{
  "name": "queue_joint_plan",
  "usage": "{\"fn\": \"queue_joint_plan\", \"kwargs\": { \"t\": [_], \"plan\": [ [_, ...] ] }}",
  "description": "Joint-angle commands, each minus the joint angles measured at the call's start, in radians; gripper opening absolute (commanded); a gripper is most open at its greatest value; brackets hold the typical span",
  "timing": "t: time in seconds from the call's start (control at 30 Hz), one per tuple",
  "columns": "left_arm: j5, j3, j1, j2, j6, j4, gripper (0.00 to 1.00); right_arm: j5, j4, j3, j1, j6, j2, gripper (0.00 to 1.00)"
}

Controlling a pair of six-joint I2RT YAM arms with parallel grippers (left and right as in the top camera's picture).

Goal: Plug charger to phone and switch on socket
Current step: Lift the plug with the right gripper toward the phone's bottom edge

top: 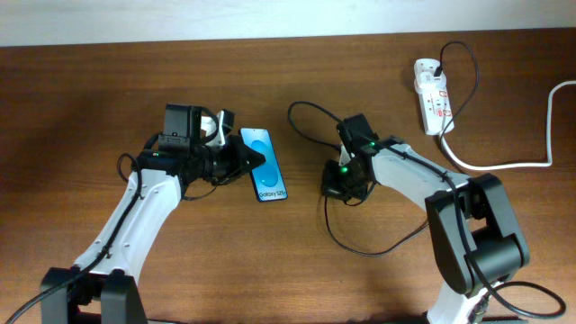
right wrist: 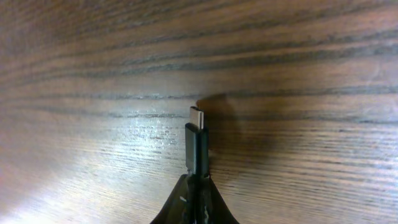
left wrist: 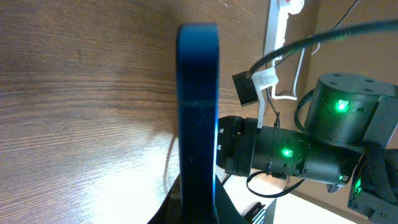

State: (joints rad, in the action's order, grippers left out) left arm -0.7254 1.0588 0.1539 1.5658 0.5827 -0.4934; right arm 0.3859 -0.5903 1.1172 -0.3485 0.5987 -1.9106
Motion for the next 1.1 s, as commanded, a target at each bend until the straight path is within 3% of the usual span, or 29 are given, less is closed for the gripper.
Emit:
{"fn": "queue_joint_plan", "kwargs": {
  "t": [0.0, 0.37, 0.57, 0.77, 0.9, 1.07],
  "plan": [
    [-0.106, 0.017, -0.014, -0.005, -0.054, 0.043, 0.0, 0.05, -0.012, -0.018, -0.004, -0.167, 0.101, 0.04],
    [-0.498, 0.017, -0.137, -0.005, -0.1, 0.201, 0.0, 0.388, -0.213, -0.018, -0.005, -0.445, 0.354, 0.04],
    [-0.499, 0.017, -0.144, -0.005, -0.099, 0.202, 0.0, 0.526, -0.33, -0.018, -0.008, -0.556, 0.417, 0.04],
    [-0.446, 0.017, -0.144, -0.005, -0.057, 0.209, 0.0, 0.678, -0.319, -0.018, -0.092, -0.621, 0.419, 0.04],
    [-0.399, 0.017, -0.144, -0.005, 0.027, 0.235, 0.0, 0.718, -0.262, -0.018, -0.13, -0.611, 0.419, 0.04],
    [-0.369, 0.017, -0.144, -0.005, 0.139, 0.312, 0.0, 0.73, -0.137, -0.018, -0.13, -0.467, 0.419, 0.04]
  ]
}}
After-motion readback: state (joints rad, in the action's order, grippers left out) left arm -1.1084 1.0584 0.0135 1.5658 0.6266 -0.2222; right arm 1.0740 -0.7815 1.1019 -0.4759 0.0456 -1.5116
